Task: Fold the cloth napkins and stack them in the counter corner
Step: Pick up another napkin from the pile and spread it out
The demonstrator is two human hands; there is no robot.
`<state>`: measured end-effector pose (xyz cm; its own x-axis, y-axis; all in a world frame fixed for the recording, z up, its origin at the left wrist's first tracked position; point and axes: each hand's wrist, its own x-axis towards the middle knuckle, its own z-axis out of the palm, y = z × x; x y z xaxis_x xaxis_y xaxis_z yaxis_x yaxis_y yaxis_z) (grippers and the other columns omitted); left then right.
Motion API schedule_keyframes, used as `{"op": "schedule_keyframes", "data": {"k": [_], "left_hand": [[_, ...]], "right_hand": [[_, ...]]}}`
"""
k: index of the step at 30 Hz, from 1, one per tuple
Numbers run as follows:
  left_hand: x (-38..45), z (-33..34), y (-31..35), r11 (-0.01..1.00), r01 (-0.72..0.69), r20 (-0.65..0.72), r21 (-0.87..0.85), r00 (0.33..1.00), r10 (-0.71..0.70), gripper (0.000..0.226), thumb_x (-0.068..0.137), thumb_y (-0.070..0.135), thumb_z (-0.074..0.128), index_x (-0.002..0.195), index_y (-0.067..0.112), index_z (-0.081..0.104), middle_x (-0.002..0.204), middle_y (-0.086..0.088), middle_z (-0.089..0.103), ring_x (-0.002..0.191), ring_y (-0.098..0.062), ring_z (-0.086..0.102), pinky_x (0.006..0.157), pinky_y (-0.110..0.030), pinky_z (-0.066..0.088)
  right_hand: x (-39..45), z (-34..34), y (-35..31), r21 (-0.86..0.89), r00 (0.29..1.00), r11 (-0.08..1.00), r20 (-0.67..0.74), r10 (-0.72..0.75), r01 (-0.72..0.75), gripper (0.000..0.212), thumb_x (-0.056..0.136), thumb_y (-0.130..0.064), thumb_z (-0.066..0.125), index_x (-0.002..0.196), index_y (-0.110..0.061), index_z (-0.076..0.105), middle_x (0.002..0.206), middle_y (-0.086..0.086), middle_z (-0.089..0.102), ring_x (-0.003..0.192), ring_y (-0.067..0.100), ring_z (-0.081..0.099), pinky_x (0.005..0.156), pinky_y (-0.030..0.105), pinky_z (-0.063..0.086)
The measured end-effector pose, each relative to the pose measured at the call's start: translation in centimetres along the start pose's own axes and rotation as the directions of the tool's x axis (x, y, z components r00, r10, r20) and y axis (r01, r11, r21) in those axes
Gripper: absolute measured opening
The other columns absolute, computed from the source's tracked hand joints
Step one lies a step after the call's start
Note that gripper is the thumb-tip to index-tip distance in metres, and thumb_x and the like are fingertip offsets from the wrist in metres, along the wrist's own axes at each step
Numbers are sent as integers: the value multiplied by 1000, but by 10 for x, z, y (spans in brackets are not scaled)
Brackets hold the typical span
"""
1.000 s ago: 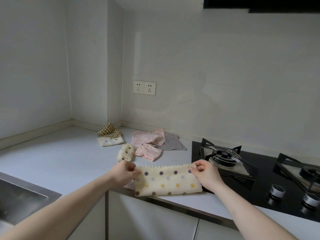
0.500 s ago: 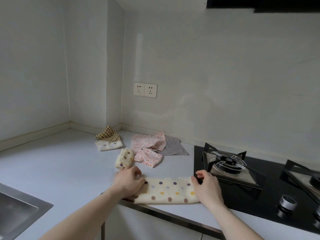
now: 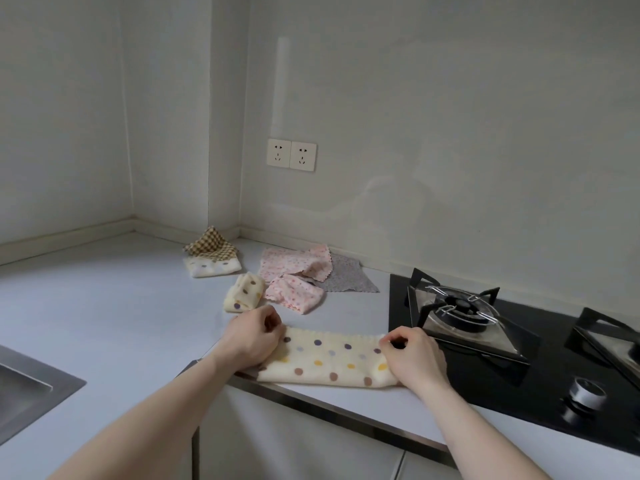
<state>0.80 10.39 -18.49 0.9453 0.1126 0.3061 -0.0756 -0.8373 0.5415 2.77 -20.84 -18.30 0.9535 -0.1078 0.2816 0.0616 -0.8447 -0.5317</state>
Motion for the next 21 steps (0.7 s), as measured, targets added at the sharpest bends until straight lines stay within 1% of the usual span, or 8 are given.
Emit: {"op": "schedule_keyframes", "data": {"k": [3, 5, 9, 12, 13, 16, 19, 21], "left_hand": [[-2, 2, -2, 1000, 1, -2, -24, 1000, -2, 11, 92, 40, 62, 92, 29, 62, 87, 14, 67, 84, -13, 63, 74, -31, 49], [-3, 2, -2, 999, 2, 0, -40, 1000, -2, 12, 91, 42, 63, 91, 30, 63, 86, 14, 67, 83, -12, 63, 71, -29, 48], [-5, 0, 0, 999, 11, 12, -41, 1000, -11, 17, 87, 49, 65, 90, 32, 66, 86, 15, 66, 85, -9, 60, 67, -27, 42], [-6, -1, 3, 1000, 0, 19, 9, 1000, 0, 17, 87, 47, 67, 89, 30, 67, 83, 16, 64, 83, -9, 59, 67, -26, 40], [-6, -1, 3, 1000, -1, 13, 17, 1000, 0, 17, 87, 46, 67, 88, 29, 68, 81, 16, 63, 82, -8, 58, 66, -25, 40], [-6, 1, 3, 1000, 12, -8, 13, 1000, -12, 16, 88, 44, 68, 87, 29, 68, 79, 17, 63, 79, -7, 58, 64, -24, 39], [-6, 1, 3, 999, 32, -13, -4, 999, -32, 13, 88, 42, 67, 87, 29, 68, 81, 17, 64, 83, -11, 60, 68, -27, 45], [-5, 1, 3, 999, 32, -13, -11, 999, -32, 13, 86, 43, 67, 88, 30, 70, 85, 17, 67, 87, -12, 62, 75, -28, 49]], "right_hand": [[-4, -3, 3, 111, 1000, 994, -19, 18, -15, 7, 91, -45, 63, 86, -40, 65, 87, -22, 62, 91, 11, 62, 82, 36, 54], [-7, -5, 4, 143, 999, 990, -29, 14, -9, 8, 92, -42, 64, 85, -39, 65, 85, -22, 64, 87, 7, 61, 79, 35, 54], [-4, -7, 2, 231, 999, 972, -24, 49, -42, 9, 89, -43, 69, 82, -39, 69, 85, -22, 67, 88, 7, 63, 79, 37, 57], [4, -9, -1, 361, 991, 925, -26, 133, -115, 8, 84, -46, 75, 78, -41, 75, 85, -21, 71, 89, 10, 66, 78, 40, 61], [7, -8, -1, 361, 989, 923, -23, 147, -129, 7, 83, -48, 76, 78, -42, 75, 85, -22, 71, 89, 11, 67, 77, 40, 61], [8, -3, -2, 224, 994, 969, 7, 109, -107, 14, 83, -55, 71, 87, -42, 73, 89, -22, 69, 95, 11, 67, 85, 36, 57], [5, -3, -5, 35, 996, 997, 53, 68, -70, 32, 86, -59, 61, 111, -42, 70, 112, -14, 67, 113, 19, 62, 100, 36, 46], [1, -3, -5, -87, 995, 996, 91, 36, -28, 41, 85, -56, 58, 123, -43, 65, 125, -6, 60, 121, 23, 56, 103, 37, 40]]}}
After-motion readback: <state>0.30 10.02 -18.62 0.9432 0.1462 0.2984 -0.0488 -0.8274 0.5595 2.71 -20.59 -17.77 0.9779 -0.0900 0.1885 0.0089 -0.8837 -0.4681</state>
